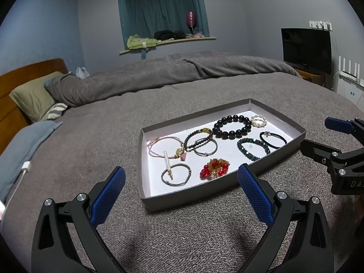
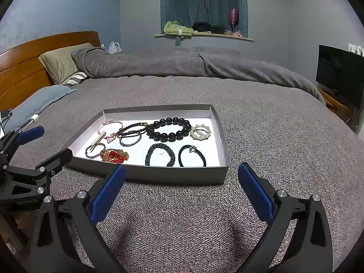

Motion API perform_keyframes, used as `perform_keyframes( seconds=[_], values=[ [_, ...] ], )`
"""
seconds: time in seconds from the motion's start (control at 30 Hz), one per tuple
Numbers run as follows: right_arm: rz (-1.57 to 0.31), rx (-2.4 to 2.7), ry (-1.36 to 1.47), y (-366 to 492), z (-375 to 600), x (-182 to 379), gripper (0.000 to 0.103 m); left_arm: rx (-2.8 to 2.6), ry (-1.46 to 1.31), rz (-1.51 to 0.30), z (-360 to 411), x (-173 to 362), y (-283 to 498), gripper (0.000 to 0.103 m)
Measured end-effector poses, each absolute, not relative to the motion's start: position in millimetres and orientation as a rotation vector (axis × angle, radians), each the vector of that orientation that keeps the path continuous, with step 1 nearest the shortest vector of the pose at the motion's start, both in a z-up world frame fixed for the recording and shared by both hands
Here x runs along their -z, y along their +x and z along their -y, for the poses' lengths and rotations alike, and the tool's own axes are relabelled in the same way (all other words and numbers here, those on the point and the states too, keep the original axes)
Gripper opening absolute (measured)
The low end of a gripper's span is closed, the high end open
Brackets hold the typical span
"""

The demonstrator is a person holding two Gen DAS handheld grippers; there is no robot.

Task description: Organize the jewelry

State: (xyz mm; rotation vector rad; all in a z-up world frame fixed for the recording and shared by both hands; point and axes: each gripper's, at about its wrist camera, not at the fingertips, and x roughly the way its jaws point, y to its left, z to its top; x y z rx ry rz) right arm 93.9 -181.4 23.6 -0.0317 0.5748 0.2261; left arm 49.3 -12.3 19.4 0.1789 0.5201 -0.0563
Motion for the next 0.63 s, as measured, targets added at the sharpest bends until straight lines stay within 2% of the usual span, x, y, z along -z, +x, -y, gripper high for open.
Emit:
perform_keyframes(
  seconds=[0.33,0.63],
  values=[
    [-0.577,-0.226,-0.038,95,182,-22,0.098,0.057,0.162,-0.5,10,-22,47,0.098],
    [-0.583,-0.227,-0.034,96,183,-21,0.098,0.055,0.081,-0.563,-2,-21,58,0.098]
  ],
)
